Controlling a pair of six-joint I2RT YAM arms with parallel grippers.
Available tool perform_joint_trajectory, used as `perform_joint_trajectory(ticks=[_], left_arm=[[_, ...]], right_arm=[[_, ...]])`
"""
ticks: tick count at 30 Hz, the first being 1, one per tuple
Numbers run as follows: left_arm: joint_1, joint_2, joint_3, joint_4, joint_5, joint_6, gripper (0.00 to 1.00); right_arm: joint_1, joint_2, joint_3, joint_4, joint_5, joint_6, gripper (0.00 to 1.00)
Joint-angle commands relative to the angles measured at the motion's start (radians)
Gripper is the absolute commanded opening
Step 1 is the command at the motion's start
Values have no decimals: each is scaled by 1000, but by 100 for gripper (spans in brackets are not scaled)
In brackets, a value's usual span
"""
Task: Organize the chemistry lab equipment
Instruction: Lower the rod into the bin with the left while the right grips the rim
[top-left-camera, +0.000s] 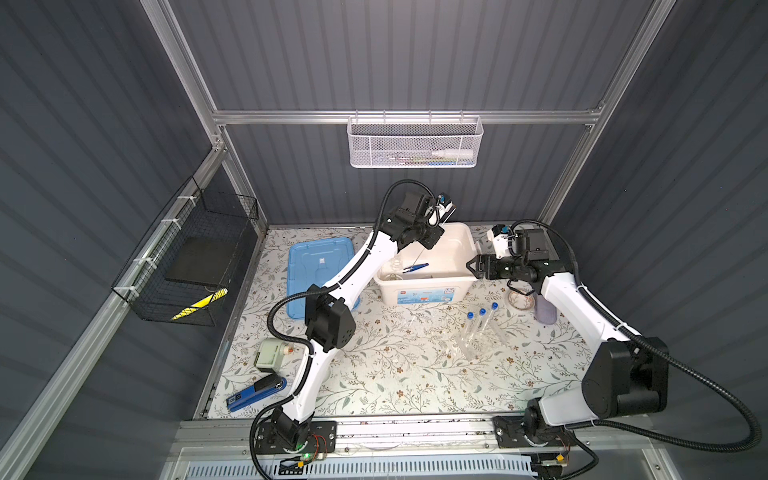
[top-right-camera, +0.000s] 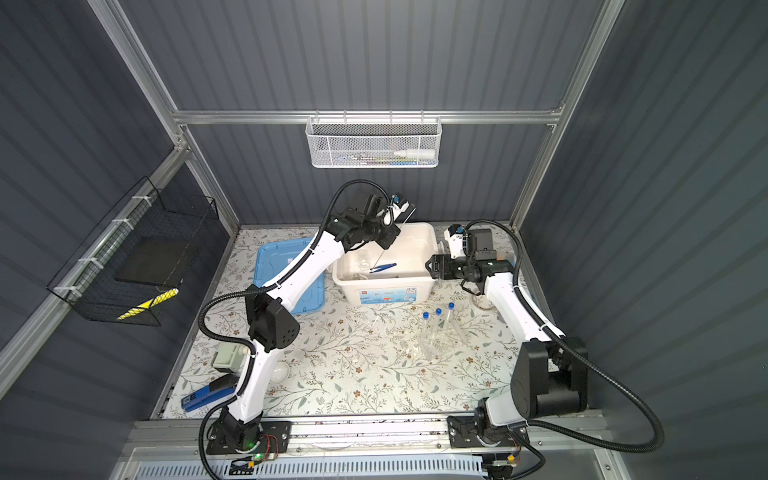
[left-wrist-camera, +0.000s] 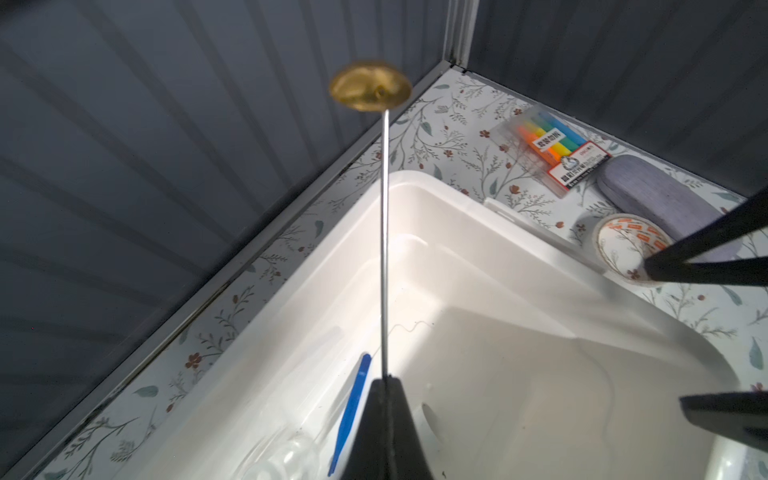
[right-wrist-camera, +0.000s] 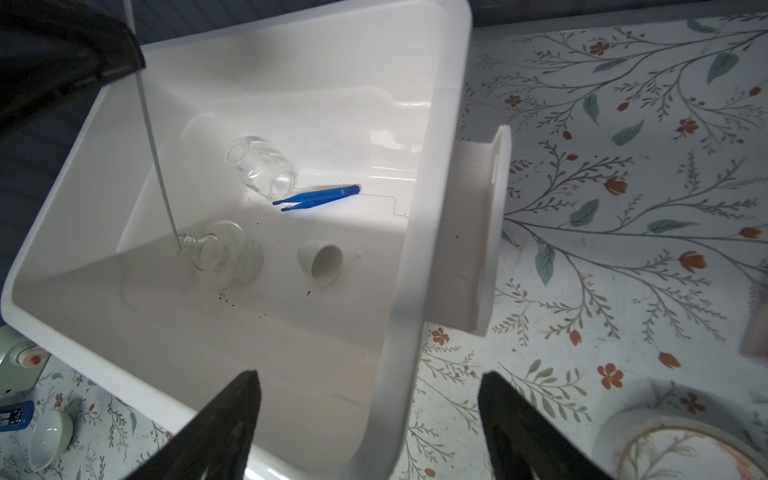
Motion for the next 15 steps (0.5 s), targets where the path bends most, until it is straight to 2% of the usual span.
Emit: perform_joint_trajectory(ticks=[1,9,15], left_arm=[[-21,31,-13,30,63,31,1],[-30,136,4,27,117,20,1],[-30,158,-21,12,77,-1,1]], right_arm=[[-5,-3,-17,28,-26,19,85],[-8,-22,-42,32,-26,18,85],[-13,-34,-57,31,-26,18,85]])
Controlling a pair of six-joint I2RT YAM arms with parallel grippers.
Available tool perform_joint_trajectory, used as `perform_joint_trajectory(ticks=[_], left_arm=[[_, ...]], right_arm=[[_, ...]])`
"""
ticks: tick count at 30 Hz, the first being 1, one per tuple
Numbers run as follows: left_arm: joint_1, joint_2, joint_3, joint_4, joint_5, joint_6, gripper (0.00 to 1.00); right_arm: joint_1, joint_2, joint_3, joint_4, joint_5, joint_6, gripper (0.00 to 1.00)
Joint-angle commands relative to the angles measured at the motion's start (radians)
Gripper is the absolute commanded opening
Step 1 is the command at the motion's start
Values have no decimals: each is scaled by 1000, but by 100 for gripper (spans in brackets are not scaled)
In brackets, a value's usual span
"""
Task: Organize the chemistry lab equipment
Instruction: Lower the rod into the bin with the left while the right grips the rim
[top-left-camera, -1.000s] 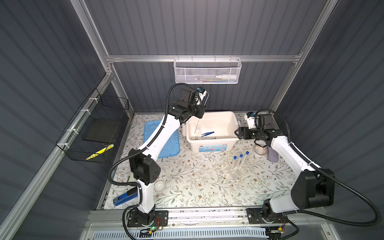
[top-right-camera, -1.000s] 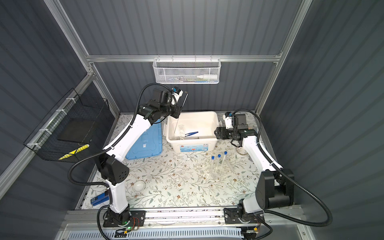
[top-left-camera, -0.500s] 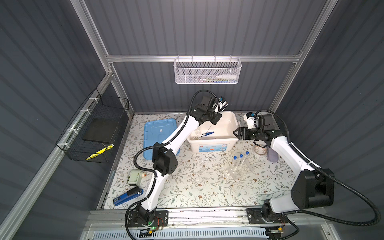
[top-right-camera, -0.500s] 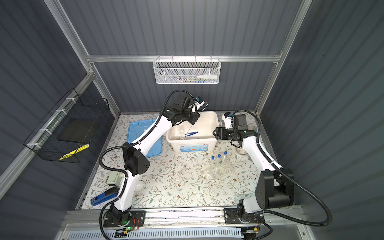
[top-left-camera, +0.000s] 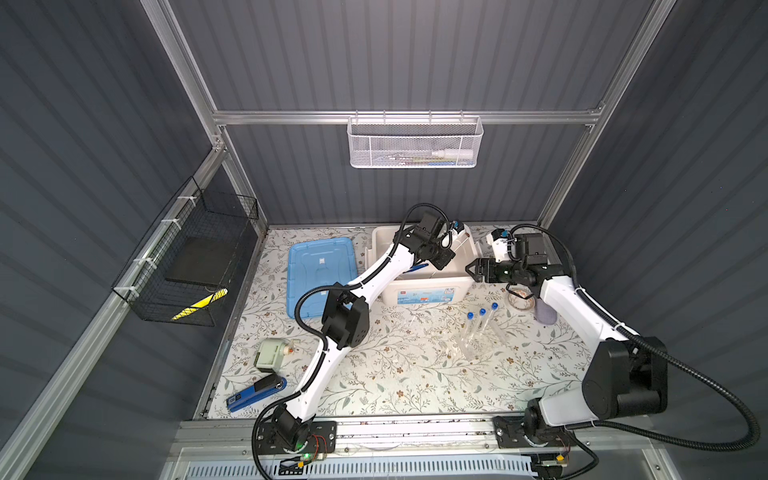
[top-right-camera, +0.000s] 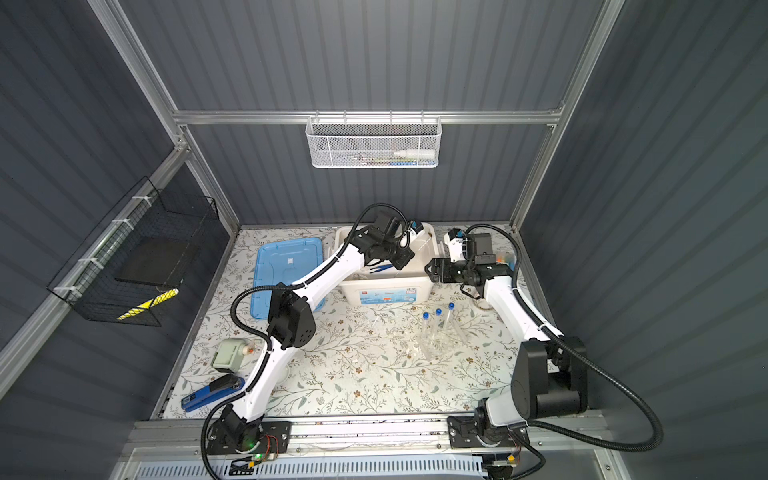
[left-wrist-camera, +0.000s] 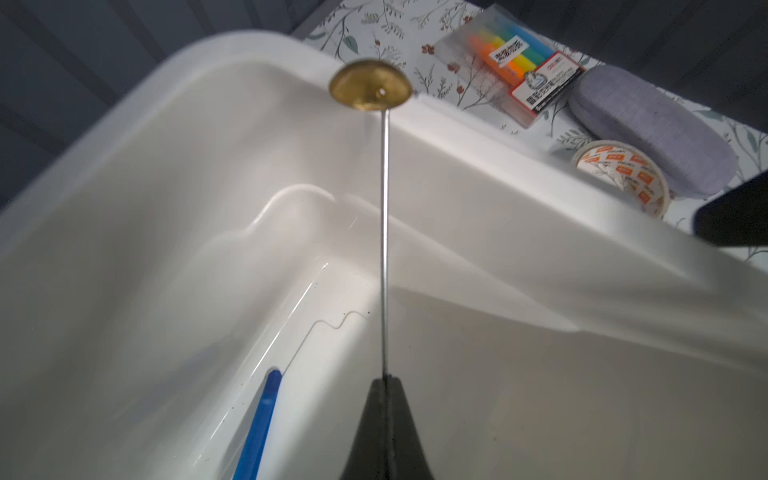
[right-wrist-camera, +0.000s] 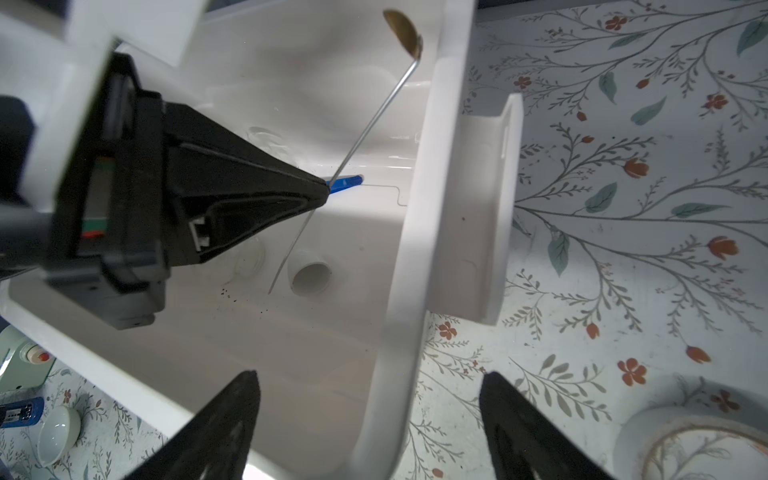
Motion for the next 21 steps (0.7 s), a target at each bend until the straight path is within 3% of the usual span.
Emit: perform_joint_trajectory(ticks=[1,9,21], left_arm=[[3,-13,-14,-21,-11,-12,1],[9,8,-20,-94,-30,-23,1],[39,57,4,-145,27,-87,3]], right_arm=[[-8,-31,-12,5,-9,7,85],[-10,-23,-15,9,-16,18,86],[-12,-17,-15,6,-18,22,86]])
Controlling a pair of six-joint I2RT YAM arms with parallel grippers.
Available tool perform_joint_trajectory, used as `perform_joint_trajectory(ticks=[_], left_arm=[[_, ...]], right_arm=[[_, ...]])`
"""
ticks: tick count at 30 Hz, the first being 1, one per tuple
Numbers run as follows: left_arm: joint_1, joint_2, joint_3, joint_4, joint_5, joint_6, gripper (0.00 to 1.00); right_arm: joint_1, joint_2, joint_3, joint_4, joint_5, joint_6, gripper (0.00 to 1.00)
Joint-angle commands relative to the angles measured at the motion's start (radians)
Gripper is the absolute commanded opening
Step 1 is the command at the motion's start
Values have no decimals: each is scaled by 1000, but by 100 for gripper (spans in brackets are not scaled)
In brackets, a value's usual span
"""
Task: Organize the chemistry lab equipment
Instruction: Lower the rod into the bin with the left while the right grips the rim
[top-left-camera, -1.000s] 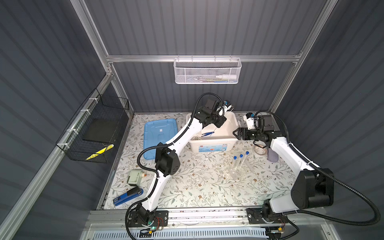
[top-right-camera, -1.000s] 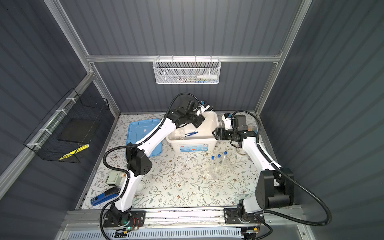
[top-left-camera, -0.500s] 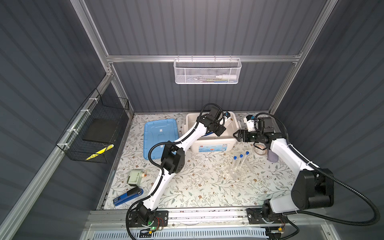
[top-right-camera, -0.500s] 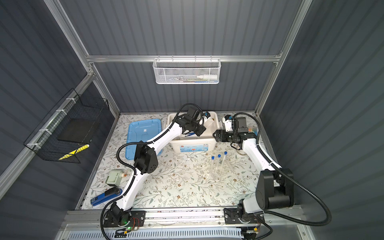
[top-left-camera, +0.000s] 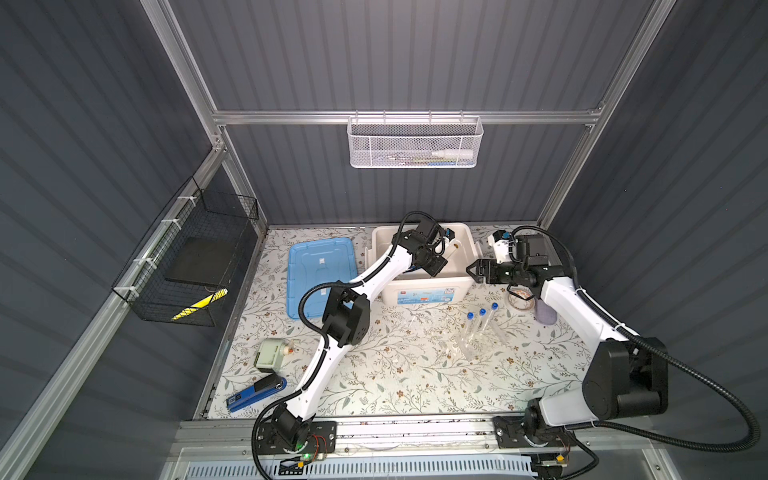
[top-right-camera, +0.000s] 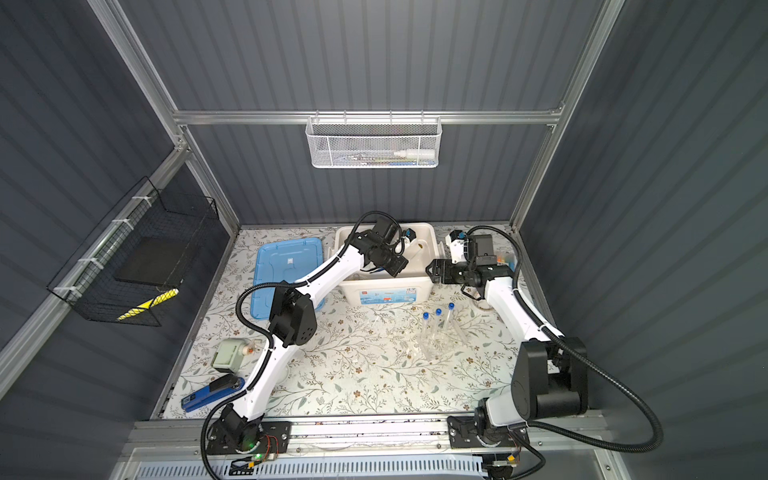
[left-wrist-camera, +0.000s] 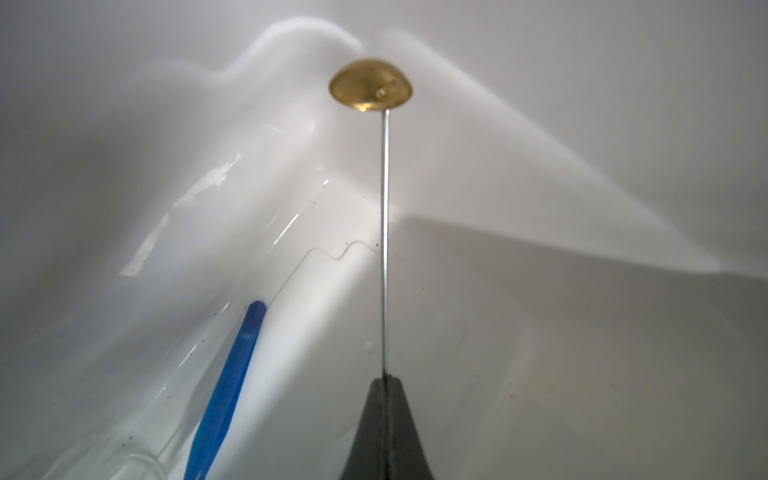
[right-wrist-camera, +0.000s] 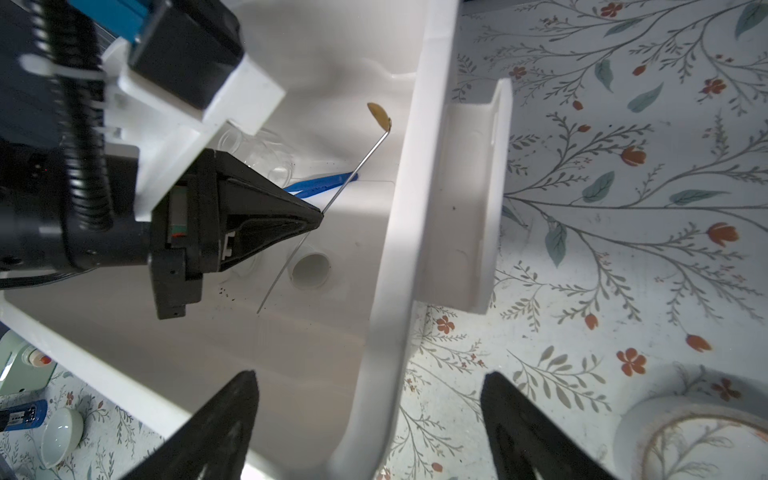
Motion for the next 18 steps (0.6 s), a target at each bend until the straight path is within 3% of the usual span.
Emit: perform_joint_trajectory(ticks=[1,8,12,15,18], left_arm=[[9,26,18,-40,34,-28,3],[13,32,13,-26,34,-57,10],[13,8,-6,9,31,-79,21],[13,-20,-28,37,34,-89,37],[12,-50,-33,46,34,-90,47]], right_arm=[[-6,-14,-7,5,-16,12,86],[-6,-19,-7,0,-14,10,86],[-7,-17,-9,-3,-18,12,86],[-7,-20,-17,0,-16,13,86],[-7,-25,-20,1,-10,11,87]])
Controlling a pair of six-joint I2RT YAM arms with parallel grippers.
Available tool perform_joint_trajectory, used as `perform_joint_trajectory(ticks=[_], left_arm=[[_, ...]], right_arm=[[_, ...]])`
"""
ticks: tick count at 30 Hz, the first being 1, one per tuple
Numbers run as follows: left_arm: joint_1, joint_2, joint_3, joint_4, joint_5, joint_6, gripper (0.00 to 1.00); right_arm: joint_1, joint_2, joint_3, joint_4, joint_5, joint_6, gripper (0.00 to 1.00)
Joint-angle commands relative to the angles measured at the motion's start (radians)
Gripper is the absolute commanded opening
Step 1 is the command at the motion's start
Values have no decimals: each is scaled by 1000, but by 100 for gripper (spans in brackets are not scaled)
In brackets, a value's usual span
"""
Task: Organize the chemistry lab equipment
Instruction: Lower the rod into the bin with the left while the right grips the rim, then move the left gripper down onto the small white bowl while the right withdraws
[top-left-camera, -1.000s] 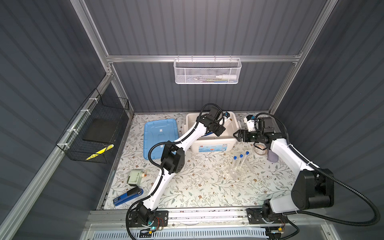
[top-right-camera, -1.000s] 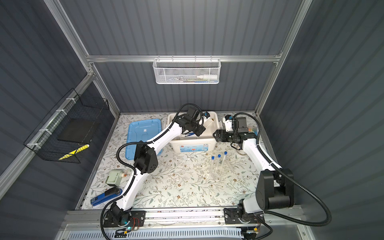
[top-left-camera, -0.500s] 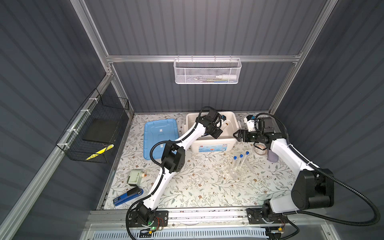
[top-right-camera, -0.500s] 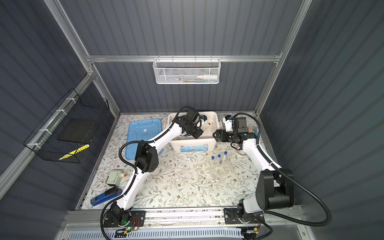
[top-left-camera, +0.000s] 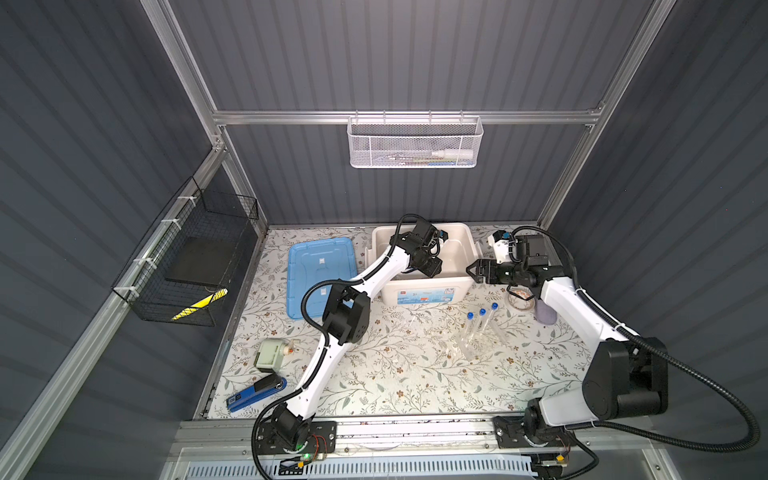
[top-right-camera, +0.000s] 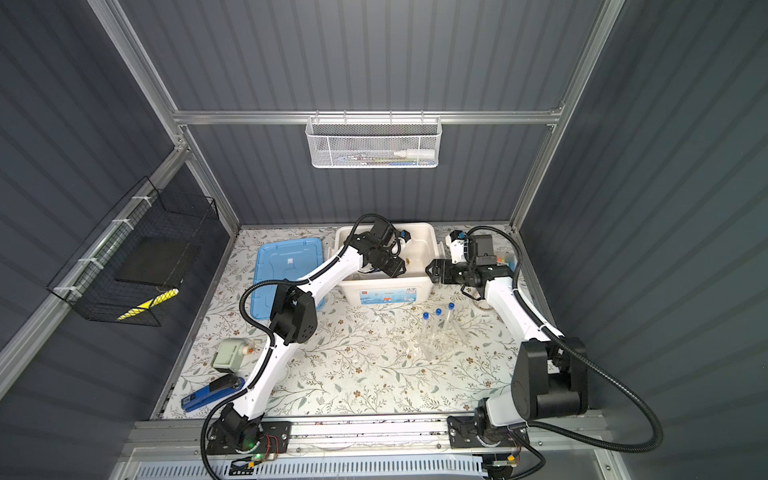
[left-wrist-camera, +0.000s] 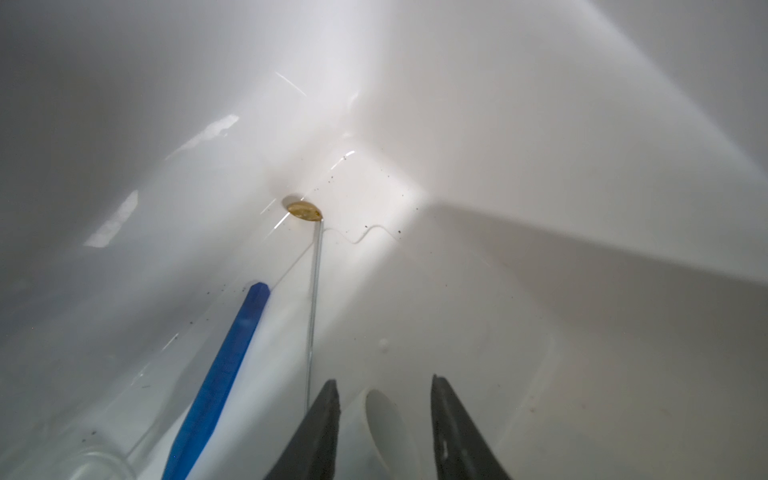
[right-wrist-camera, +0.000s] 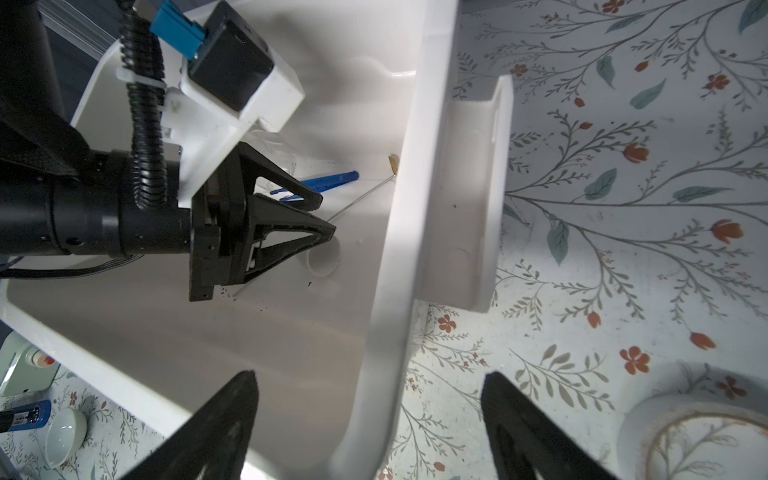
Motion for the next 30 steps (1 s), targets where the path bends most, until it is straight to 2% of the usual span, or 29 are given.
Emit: perform_joint_trajectory(ticks=[1,9,15,20,25,30], left_arm=[[-1,-86,-13,22,13,-9,51],[-3,-297,-166,152,-4,-37,77],[-3,-486,-330,239,-101,-79,96],[-3,-673,-511,272,-252,-129,100],[14,-851,-707,241,-492,-197,100],[120,-1014,-903,213,-543,-347,100]], right_arm=[[-7,-26,-14,2,-8,5,87],[-6,-66,-22,9,-19,12,86],[8,-125,-37,23,-40,13,86],[39,-164,-34,22,-28,11,86],[148,-180,-1,-6,44,-37,87],[309,-171,35,-24,148,-100,88]])
